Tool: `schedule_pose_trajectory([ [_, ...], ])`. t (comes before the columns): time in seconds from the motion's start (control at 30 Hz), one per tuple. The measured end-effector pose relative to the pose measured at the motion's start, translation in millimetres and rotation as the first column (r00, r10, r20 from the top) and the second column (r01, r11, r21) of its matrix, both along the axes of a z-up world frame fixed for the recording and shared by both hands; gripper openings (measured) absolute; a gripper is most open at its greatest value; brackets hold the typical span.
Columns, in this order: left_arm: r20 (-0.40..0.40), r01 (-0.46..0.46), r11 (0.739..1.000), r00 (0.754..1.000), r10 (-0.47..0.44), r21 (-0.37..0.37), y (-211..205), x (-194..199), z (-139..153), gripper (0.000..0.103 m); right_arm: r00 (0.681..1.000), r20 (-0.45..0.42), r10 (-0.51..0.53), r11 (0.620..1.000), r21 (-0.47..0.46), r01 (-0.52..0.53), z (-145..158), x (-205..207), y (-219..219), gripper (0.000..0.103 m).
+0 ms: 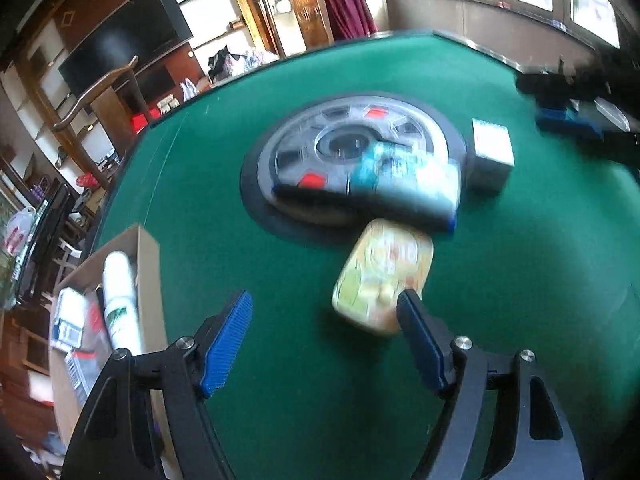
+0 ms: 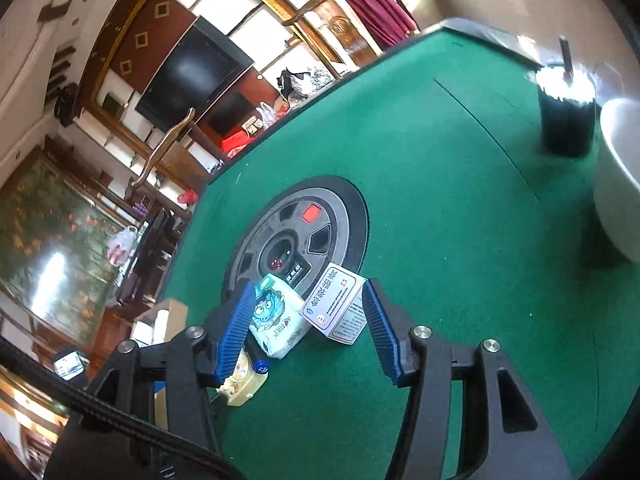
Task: Organize objects
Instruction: 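Move both tools back over the remaining items on the table, then grasp the cartoon tin with left tool while right tool grasps white medicine box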
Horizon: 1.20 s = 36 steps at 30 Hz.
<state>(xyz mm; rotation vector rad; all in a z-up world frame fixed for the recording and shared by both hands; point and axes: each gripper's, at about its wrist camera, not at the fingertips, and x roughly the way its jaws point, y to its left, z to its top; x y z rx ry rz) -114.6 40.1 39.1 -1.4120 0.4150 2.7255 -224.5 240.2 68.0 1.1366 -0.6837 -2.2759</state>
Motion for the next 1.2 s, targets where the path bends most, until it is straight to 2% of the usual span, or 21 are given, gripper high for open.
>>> schedule_pose_trajectory([
  [0.13,0.041,0.052,0.997,0.998,-0.055,0.062,7.6,-9.4,-1.6,0.071,1.0,0.007,-0.014,1.0,0.0,0.014,-4.8,-3.7,3.2,0.054],
  [0.3,0.081,0.093,0.996,0.992,-0.094,0.014,23.3,-10.7,-14.8,0.071,1.0,0.019,-0.022,0.999,0.049,0.021,-9.8,-6.6,4.6,0.054],
  [0.4,0.064,0.054,0.997,0.996,-0.058,0.056,19.1,-9.2,-15.3,0.07,0.999,0.033,-0.031,0.994,0.102,0.028,-16.2,-5.9,4.6,0.054],
  [0.47,0.059,0.012,0.991,0.998,-0.02,0.133,8.7,-11.6,-14.7,0.054,0.998,0.047,-0.032,0.99,0.14,0.025,-20.5,-7.8,-0.3,0.054],
  [0.5,0.064,-0.004,0.985,0.998,-0.007,0.174,3.9,-12.0,-14.9,0.049,0.998,0.058,-0.029,0.988,0.153,0.02,-22.6,-9.1,-3.6,0.054],
  [0.53,0.063,-0.013,0.983,0.998,0.001,0.184,2.0,-12.0,-15.0,0.047,0.998,0.063,-0.028,0.988,0.156,0.018,-24.1,-10.4,-5.1,0.054],
  [0.67,0.038,-0.042,0.986,0.999,0.036,0.159,3.7,-7.3,-13.9,0.044,0.995,0.081,-0.06,0.984,0.174,0.045,-26.9,-15.5,-17.1,0.054],
  [0.73,0.023,-0.032,0.991,0.999,0.03,0.127,7.5,-4.9,-13.2,0.044,0.994,0.078,-0.081,0.966,0.252,0.059,-27.0,-16.6,-32.6,0.054],
  [0.9,0.011,-0.043,0.992,0.999,0.042,0.12,4.8,-6.9,-15.3,0.044,0.99,0.055,-0.131,0.915,0.391,0.099,-32.9,-20.1,-49.8,0.054],
  [0.93,0.01,-0.046,0.991,0.999,0.045,0.123,4.3,-6.7,-15.7,0.044,0.99,0.043,-0.131,0.903,0.418,0.101,-34.7,-19.5,-50.2,0.052],
  [0.97,0.007,-0.045,0.991,0.999,0.045,0.122,4.6,-6.9,-16.0,0.044,0.991,0.039,-0.127,0.894,0.438,0.097,-36.6,-18.8,-48.7,0.047],
  [1.0,0.005,-0.046,0.991,0.999,0.046,0.123,4.1,-5.9,-15.7,0.044,0.992,0.043,-0.121,0.899,0.428,0.091,-38.2,-18.7,-44.6,0.031],
  [1.1,-0.003,-0.048,0.991,0.999,0.049,0.125,3.2,-3.2,-15.3,0.044,0.993,0.066,-0.095,0.928,0.368,0.065,-40.6,-18.7,-27.7,0.03],
  [1.2,-0.007,-0.059,0.988,0.998,0.061,0.143,-1.1,-5.0,-15.4,0.044,0.994,0.041,-0.1,0.934,0.348,0.08,-36.1,-11.7,-13.1,0.03],
])
